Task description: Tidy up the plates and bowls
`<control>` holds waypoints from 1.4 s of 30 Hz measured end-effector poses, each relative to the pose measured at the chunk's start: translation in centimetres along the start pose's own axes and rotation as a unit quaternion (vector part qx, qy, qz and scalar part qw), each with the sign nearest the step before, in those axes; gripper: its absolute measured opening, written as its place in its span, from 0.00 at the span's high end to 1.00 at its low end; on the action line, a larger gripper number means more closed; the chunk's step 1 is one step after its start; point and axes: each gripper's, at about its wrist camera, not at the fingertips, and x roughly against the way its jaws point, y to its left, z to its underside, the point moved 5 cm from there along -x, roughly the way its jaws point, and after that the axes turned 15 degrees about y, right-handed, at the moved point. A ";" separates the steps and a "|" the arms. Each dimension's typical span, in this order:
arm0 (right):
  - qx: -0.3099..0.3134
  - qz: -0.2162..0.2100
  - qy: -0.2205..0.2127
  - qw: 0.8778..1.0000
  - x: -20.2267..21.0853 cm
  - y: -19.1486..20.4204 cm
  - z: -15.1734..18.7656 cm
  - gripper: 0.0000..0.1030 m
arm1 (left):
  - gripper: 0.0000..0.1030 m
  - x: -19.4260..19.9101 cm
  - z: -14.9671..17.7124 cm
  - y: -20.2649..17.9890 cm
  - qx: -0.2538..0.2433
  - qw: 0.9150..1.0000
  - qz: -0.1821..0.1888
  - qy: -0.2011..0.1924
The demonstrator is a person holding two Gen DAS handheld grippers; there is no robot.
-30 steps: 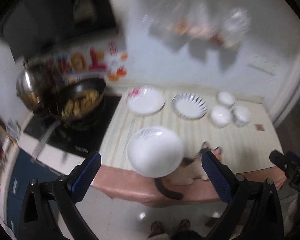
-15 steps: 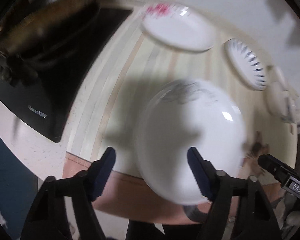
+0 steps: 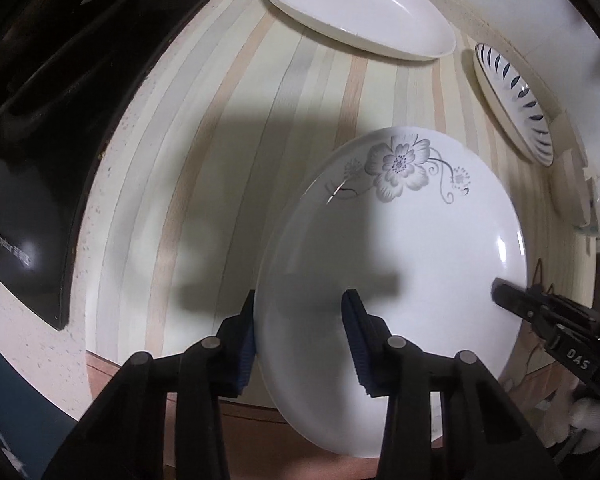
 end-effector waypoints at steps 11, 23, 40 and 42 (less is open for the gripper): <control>-0.003 -0.011 -0.027 1.000 4.5 -2.8 1.9 0.85 | 0.64 3.3 0.5 -4.3 -0.037 0.999 -0.009 -0.033; -0.045 -0.006 -0.047 0.998 9.5 -11.1 6.6 0.85 | 0.64 1.3 -0.5 -13.6 -0.103 0.994 -0.017 -0.026; -0.079 -0.001 -0.031 0.996 7.2 -15.0 6.8 0.85 | 0.64 -3.0 -2.2 -16.5 -0.114 0.993 -0.031 0.006; -0.084 -0.001 -0.030 0.996 7.1 -14.9 6.7 0.85 | 0.64 -3.3 -2.4 -16.6 -0.117 0.992 -0.036 0.008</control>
